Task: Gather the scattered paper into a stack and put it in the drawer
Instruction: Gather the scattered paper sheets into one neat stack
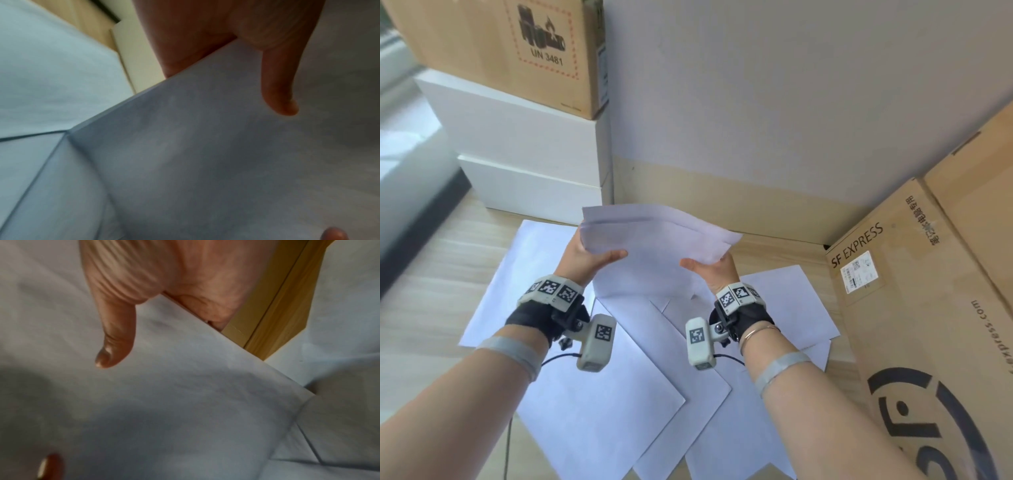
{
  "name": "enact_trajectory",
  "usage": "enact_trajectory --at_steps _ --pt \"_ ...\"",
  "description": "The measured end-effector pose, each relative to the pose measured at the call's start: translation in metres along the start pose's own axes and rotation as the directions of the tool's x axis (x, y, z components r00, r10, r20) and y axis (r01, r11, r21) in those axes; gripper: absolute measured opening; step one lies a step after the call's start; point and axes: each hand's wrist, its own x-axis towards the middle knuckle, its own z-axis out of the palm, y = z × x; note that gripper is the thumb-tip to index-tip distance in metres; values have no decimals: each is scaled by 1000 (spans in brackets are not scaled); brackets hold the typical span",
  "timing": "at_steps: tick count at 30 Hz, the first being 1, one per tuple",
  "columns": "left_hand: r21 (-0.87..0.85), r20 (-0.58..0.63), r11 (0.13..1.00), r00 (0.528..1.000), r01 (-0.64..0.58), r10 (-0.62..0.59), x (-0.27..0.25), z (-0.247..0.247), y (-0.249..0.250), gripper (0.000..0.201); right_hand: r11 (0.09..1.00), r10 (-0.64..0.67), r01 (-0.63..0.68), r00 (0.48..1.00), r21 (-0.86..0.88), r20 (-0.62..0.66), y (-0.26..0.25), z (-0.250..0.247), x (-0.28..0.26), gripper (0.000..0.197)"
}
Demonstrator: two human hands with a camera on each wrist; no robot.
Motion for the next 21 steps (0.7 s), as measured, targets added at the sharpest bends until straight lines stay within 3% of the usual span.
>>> enact_trajectory --at_steps 1,4,7,9,12,16,19,21 --pt "-16 -10 999 999 49 -49 1 1 -10 81 997 64 -64 998 -34 -8 7 4 0 32" --pt "18 -49 985 984 173 -172 1 3 -36 51 966 231 -233 972 -114 -39 26 13 1 67" --pt "207 -144 957 974 205 -177 5 4 -42 29 951 253 -262 964 -165 -77 41 19 4 79" --pt "349 -179 920 976 181 -124 9 8 -38 34 966 196 -213 973 -148 -124 34 19 4 62" --pt "402 -171 909 984 112 -45 15 10 -25 30 985 118 -132 985 -109 -128 11 16 10 31" --pt "304 -140 945 987 120 -80 14 1 -15 5 968 51 -72 994 -241 -94 -4 26 19 30" --pt "187 -181 956 965 226 -192 8 -13 -28 8 936 81 -78 997 -342 -6 -5 34 17 33" --pt "137 -226 946 939 293 -258 -1 -24 -43 22 919 117 -85 991 -384 59 1 42 11 35"
